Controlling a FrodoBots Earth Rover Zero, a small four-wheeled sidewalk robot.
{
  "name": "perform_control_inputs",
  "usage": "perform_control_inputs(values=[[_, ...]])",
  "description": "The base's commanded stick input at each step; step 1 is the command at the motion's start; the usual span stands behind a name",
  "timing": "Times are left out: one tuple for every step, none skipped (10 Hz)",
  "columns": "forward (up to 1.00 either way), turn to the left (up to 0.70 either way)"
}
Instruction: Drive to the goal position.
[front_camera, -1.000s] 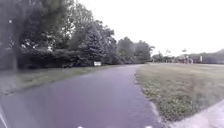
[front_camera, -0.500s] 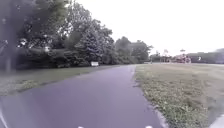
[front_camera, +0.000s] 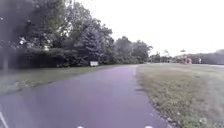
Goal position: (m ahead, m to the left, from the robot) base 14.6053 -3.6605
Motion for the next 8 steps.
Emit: perform_control_inputs(values=[[0.70, -0.02], [0.70, -0.09], [0.70, -0.14], [0.70, -0.06], [0.70, 0.00], [0.70, 0.00], [0.70, 0.00], [0.70, -0.03]])
